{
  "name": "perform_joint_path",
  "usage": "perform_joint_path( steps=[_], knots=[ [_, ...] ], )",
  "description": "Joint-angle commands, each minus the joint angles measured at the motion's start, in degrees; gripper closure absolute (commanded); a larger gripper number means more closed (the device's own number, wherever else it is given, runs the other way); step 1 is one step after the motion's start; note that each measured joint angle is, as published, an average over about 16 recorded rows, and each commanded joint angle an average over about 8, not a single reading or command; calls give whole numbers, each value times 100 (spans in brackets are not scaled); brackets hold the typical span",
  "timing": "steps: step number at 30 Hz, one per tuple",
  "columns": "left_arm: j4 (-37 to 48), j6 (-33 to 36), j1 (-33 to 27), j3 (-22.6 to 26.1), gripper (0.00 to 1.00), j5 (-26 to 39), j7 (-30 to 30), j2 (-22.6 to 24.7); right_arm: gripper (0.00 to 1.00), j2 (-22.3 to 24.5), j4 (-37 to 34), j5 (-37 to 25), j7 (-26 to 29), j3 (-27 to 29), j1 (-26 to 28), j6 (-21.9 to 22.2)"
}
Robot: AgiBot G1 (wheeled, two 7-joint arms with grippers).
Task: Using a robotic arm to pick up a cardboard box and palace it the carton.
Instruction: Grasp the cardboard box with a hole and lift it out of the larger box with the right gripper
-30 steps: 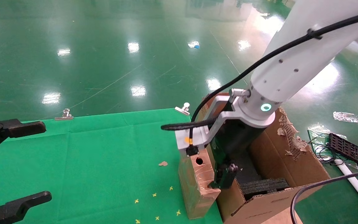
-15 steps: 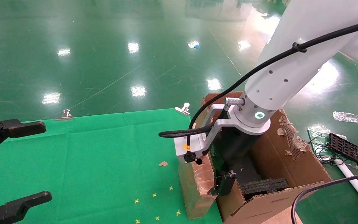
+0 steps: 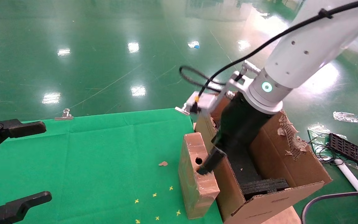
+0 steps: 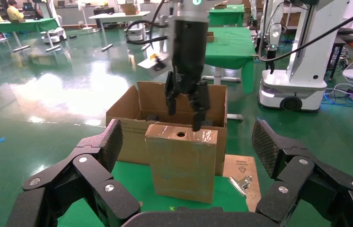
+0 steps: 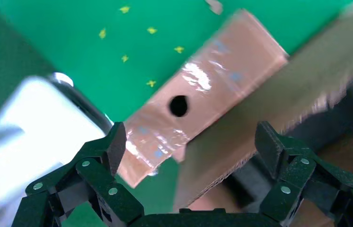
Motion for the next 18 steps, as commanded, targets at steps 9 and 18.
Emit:
perform_joint_path(
  steps=[9, 18],
  knots=[
    [0, -2, -1, 4, 0, -3, 2, -2, 0, -150, -663, 297, 787, -63, -386, 136],
    [0, -3, -2, 7, 0, -5, 4, -3, 57, -374, -1044, 299, 696, -147, -718, 221]
  ],
)
